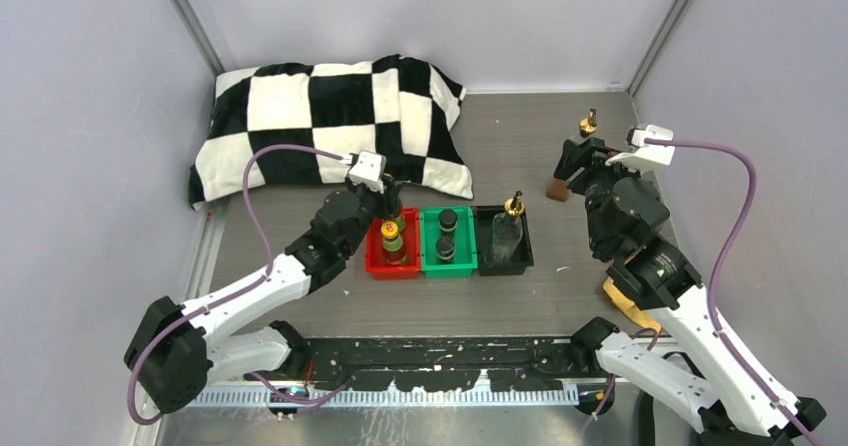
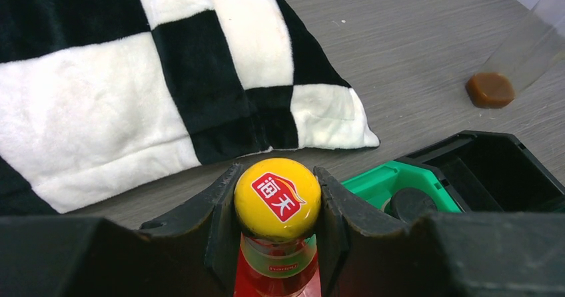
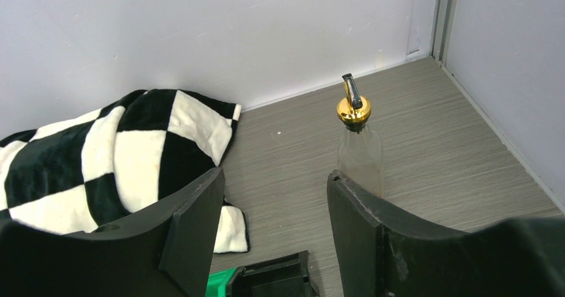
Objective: Organize the condiment bottles
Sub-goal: Place the bottle in the storage box.
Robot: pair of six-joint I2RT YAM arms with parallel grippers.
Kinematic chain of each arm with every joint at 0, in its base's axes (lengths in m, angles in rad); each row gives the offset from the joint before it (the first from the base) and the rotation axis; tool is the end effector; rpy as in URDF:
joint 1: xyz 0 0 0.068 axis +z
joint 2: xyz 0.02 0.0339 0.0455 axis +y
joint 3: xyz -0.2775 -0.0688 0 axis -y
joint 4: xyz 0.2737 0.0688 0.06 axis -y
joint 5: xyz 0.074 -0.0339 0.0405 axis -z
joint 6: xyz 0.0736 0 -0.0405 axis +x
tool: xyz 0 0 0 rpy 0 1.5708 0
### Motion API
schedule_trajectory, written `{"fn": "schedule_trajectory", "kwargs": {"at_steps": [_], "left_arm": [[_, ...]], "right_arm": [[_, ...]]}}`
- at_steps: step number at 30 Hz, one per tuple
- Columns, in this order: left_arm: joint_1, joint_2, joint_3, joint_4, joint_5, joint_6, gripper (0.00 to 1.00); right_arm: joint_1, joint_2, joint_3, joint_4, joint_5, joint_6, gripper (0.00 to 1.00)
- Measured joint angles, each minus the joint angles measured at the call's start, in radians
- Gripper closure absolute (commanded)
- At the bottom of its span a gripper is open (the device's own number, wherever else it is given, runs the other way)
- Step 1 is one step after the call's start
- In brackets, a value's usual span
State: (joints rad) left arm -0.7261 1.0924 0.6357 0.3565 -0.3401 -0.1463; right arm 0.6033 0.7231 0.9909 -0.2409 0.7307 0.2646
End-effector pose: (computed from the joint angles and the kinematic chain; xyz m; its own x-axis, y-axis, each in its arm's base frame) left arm 0.2459 -0.1855 0.2787 -0.1291 -0.0692 -0.9892 0.3628 0.9251 -0.1120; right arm 0.1833 0.0667 0.4309 0.0546 0.2741 -0.9602 0.1166 0.9533 0.2788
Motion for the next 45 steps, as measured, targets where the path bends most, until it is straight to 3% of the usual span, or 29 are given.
{"fn": "schedule_trajectory", "kwargs": {"at_steps": [45], "left_arm": [[-0.008, 0.109, -0.135, 0.351, -0.012, 0.045, 1.0]], "right_arm": [[0.0, -0.03, -0.015, -0.001, 0.001, -0.005, 0.36]]}}
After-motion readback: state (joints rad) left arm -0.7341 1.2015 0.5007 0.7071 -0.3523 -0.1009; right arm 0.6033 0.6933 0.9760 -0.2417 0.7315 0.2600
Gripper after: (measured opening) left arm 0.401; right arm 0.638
